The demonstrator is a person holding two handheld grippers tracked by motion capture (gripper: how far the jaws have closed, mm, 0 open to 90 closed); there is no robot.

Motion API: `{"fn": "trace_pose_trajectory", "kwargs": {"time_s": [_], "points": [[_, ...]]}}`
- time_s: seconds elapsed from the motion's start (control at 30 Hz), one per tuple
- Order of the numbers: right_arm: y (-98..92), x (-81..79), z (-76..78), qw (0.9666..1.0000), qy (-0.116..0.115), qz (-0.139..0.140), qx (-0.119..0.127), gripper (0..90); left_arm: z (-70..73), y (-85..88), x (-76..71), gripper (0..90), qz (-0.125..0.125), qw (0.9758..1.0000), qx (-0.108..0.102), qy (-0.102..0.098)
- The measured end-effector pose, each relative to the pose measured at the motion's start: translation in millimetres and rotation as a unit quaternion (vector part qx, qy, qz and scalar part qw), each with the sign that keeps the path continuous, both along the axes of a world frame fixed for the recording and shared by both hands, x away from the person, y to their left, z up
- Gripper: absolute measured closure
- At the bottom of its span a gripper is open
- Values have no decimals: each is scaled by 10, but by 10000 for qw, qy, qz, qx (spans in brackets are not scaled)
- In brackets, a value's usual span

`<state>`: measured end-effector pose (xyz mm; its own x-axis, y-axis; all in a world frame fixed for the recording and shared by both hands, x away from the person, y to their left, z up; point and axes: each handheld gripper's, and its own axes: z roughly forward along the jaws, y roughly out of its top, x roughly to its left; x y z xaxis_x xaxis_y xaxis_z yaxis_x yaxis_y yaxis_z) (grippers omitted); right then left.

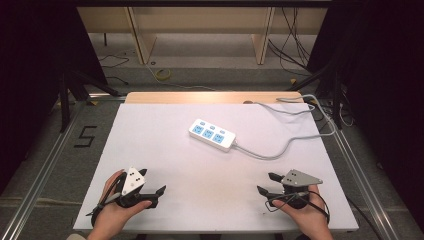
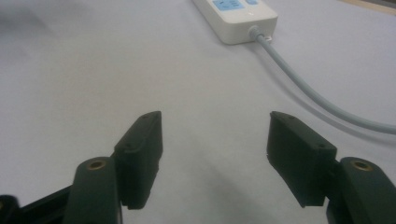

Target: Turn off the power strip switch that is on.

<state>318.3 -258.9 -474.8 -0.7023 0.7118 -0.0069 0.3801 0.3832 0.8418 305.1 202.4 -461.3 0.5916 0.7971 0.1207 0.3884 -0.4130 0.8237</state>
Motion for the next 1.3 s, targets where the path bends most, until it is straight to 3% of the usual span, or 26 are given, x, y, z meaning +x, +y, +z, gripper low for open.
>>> {"fn": "trace_pose_trajectory", "kwargs": {"time_s": [0.23, 0.4, 0.5, 0.87, 1.0, 1.3], "points": [[43, -31, 16, 9987, -168, 65, -476, 519, -3, 21, 1, 181, 96, 9999, -32, -33], [60, -56, 55, 9979, -240, 66, -599, 798, -7, 14, -9, 189, 116, 9999, -58, -33], [56, -61, 71, 9979, -279, 55, -590, 900, -2, 10, -15, 192, 93, 9999, -42, -40], [114, 11, 91, 9982, -169, 66, -564, 900, -7, 3, -13, 196, 40, 10000, -40, -52], [140, 47, 93, 9977, -243, 34, -637, 900, -4, 5, -16, 199, 66, 10000, -45, -58], [143, 117, 134, 9982, -305, -67, -507, 900, -5, 7, -8, 199, 64, 10000, -32, -58]]}}
